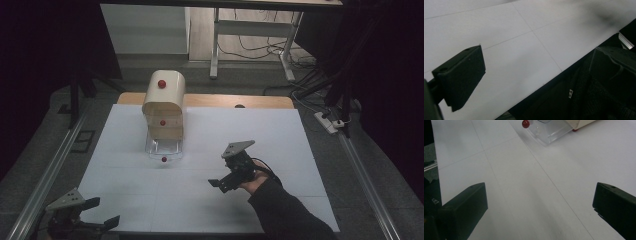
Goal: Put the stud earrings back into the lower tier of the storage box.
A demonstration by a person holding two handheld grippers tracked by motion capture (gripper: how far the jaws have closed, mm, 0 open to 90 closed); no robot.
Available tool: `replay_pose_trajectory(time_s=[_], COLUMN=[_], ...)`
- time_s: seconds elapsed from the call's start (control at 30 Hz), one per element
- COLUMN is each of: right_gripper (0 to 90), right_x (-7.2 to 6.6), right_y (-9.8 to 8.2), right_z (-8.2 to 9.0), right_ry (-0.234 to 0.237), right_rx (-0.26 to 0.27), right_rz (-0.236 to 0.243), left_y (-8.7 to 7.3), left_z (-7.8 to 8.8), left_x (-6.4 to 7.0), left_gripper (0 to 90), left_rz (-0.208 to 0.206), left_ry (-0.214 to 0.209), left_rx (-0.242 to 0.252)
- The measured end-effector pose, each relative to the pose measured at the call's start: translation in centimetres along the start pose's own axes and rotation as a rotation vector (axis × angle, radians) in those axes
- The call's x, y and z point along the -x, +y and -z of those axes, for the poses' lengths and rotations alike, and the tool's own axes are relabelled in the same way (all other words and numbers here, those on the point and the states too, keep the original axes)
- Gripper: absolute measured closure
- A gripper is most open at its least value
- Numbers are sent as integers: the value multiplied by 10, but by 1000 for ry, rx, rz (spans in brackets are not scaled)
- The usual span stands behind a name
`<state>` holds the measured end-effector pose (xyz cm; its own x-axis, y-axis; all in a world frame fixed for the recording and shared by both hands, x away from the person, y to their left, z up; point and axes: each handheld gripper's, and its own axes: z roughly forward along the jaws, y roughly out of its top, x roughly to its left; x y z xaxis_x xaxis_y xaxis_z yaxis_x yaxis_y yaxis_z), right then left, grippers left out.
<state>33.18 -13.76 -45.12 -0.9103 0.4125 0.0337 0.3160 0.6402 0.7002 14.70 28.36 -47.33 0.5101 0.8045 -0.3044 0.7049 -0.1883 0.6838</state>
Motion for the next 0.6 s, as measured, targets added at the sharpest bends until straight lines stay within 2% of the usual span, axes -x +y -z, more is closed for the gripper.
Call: replay_pose_trajectory(time_s=[0.3, 0.6], right_gripper=[0, 0], right_x=[-2, -4], right_y=[-21, -40], right_z=[20, 39], right_ry=[-27, -69], right_rx=[8, 20], right_rz=[-46, -71], left_y=[0, 0], left_z=[0, 0], left_x=[1, 1], left_gripper=[1, 0], left_rz=[-14, -7], left_ry=[1, 1], left_rx=[0, 2])
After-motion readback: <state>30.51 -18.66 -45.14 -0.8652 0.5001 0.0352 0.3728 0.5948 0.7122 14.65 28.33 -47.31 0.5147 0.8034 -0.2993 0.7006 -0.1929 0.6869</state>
